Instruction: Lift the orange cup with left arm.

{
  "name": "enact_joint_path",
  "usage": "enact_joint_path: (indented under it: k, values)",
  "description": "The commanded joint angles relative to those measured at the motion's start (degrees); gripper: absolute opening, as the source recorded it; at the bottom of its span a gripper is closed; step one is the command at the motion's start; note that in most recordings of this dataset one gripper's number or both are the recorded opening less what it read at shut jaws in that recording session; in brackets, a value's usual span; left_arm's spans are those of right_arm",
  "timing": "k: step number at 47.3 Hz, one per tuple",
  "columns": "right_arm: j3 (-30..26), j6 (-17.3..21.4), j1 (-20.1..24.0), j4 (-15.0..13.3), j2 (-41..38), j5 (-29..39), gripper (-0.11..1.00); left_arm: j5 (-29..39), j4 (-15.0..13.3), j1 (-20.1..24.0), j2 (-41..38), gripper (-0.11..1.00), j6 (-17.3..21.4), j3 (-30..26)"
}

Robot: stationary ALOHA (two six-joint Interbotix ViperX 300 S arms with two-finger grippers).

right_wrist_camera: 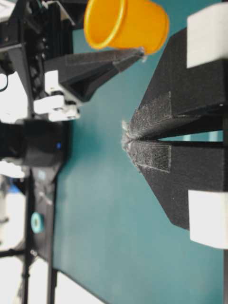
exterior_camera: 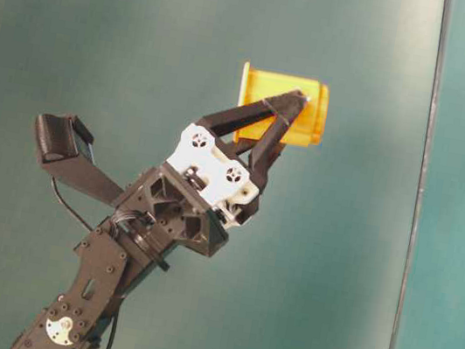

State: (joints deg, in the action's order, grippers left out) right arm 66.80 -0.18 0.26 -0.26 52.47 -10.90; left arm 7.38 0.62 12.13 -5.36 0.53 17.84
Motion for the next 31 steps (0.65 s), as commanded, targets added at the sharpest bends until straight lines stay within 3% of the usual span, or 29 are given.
enact_joint_path:
  k: [1, 31]
  values:
    - [-1.85, 0.09, 0.18, 0.00, -0.09, -0.18, 0.00, -0.26, 0.09, 0.00, 2.46, 0.67, 0.09, -1.23]
    - [-1.85, 0.09, 0.09, 0.00, -0.09, 0.26, 0.00, -0.26, 0.09, 0.00, 2.46, 0.67, 0.09, -1.23]
